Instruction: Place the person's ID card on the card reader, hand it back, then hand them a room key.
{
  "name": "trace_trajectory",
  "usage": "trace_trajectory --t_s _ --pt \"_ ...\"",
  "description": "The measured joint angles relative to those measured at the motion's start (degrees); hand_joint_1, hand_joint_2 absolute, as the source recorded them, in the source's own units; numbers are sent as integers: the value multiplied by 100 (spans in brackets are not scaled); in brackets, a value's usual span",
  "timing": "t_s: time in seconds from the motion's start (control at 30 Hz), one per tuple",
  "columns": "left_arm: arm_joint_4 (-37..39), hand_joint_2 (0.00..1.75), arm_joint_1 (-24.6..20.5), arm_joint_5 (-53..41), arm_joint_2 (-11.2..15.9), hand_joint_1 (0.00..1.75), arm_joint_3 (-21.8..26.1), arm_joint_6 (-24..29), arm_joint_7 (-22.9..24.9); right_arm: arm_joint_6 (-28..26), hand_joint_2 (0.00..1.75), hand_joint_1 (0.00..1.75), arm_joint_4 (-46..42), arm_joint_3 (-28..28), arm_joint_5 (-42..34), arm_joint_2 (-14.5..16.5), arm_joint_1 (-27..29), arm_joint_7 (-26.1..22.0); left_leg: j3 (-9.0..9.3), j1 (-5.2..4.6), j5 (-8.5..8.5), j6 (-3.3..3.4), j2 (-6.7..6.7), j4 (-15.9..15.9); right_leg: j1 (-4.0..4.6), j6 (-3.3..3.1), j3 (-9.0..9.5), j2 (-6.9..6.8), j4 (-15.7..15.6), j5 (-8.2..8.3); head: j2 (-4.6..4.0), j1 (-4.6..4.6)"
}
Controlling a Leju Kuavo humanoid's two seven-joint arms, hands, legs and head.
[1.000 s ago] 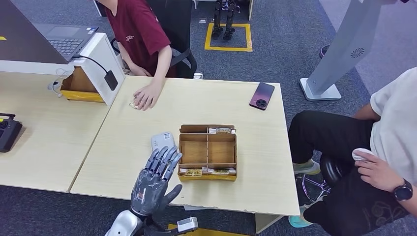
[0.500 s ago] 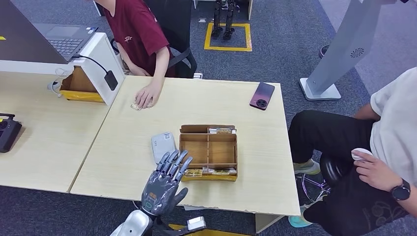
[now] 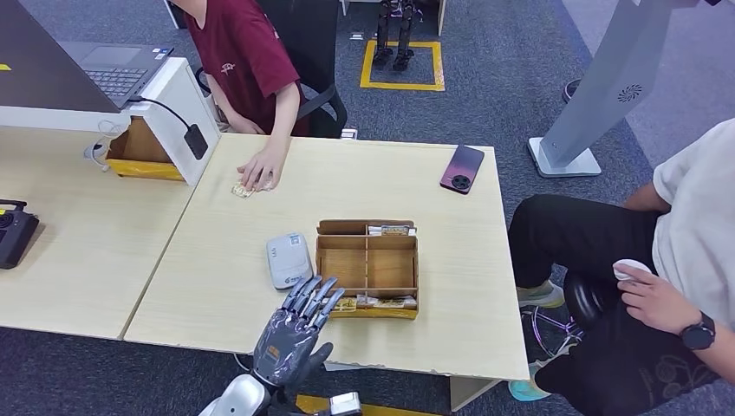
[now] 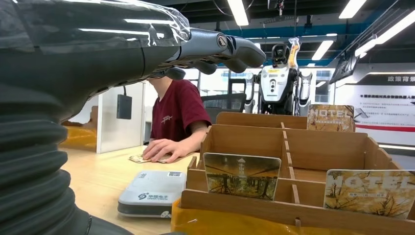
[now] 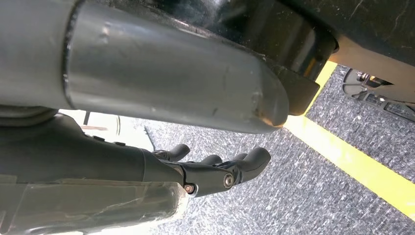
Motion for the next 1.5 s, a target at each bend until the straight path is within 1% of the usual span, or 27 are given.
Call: trace_trajectory --t_s 0.23,0.7,1.07,1.3,1.5 --pt "75 175 0 16 -123 0 102 1 -98 0 0 0 -1 7 40 0 -2 0 0 0 0 0 0 0 -1 0 0 0 0 0 0 -1" --pt "373 175 -23 74 -345 0 461 1 -189 17 0 0 -2 74 95 0 -9 3 0 0 0 0 0 0 0 0 0 0 0 0 0 0" --pt "674 175 -84 221 -528 0 761 1 -478 23 0 0 -2 110 140 0 -13 4 0 0 0 0 -1 0 0 0 0 0 0 0 0 0" --pt "701 175 -83 350 -636 0 971 1 -767 29 0 0 -1 114 145 0 -18 10 -1 0 0 0 -1 0 0 0 0 0 0 0 0 1" --pt "711 175 -99 331 -751 0 1068 1 -852 45 0 0 -2 124 151 0 -23 18 -1 0 0 0 -1 0 0 0 0 0 0 0 0 1"
